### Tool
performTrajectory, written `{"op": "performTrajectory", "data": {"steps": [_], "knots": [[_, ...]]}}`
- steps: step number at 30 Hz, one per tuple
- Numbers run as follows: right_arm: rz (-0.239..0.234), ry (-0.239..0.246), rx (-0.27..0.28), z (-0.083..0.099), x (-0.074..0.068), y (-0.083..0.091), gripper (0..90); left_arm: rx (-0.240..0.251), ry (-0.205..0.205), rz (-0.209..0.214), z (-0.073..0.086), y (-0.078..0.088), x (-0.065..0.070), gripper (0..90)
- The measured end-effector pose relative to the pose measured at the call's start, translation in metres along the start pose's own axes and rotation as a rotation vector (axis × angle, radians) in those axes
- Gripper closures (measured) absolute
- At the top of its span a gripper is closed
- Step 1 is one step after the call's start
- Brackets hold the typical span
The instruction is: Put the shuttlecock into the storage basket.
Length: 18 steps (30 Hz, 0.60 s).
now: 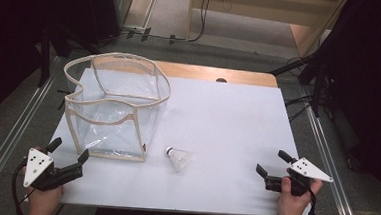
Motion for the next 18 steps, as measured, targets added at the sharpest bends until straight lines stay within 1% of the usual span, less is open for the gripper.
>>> {"op": "performTrajectory", "data": {"steps": [3, 5, 6, 9, 11, 12, 14, 15, 18], "knots": [[0.001, -0.004, 0.003, -0.002, -0.001, -0.001, 0.0, 0.002, 0.006, 0.003, 0.0, 0.0, -0.001, 9.2], [-0.009, 0.0, 0.003, -0.003, -0.003, -0.003, 0.0, 0.002, 0.007, 0.004, 0.0, 0.0, -0.001, 9.3], [-0.01, 0.004, -0.008, -0.004, -0.003, -0.004, 0.0, 0.005, 0.011, 0.007, 0.0, 0.0, -0.001, 9.2], [-0.022, 0.009, -0.007, -0.007, -0.006, -0.007, 0.0, 0.006, 0.014, 0.008, 0.0, 0.0, -0.002, 9.3], [-0.026, 0.011, -0.006, -0.009, -0.007, -0.008, 0.0, 0.005, 0.008, 0.01, 0.0, 0.001, -0.001, 9.2], [-0.031, 0.024, -0.012, -0.012, -0.011, -0.009, 0.0, 0.004, 0.006, 0.009, 0.0, 0.001, -0.001, 9.2], [-0.033, 0.035, -0.027, -0.016, -0.015, -0.011, 0.0, 0.004, 0.002, 0.005, 0.0, 0.001, 0.0, 9.2], [-0.033, 0.035, -0.027, -0.016, -0.015, -0.011, 0.0, 0.004, 0.002, 0.005, 0.0, 0.001, 0.0, 9.3], [-0.052, 0.037, -0.035, -0.022, -0.02, -0.016, 0.0, 0.005, -0.001, 0.005, 0.0, 0.001, 0.0, 9.3]]}}
Point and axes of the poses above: each handheld gripper's, and its own axes: y roughly backward along the jaws, z roughly out of its underside, x roughly to its right, the point moved 2 cm from there along -y, roughly forward along the jaws, and after that the axes turned 14 degrees about -z, right-handed, at the moved point
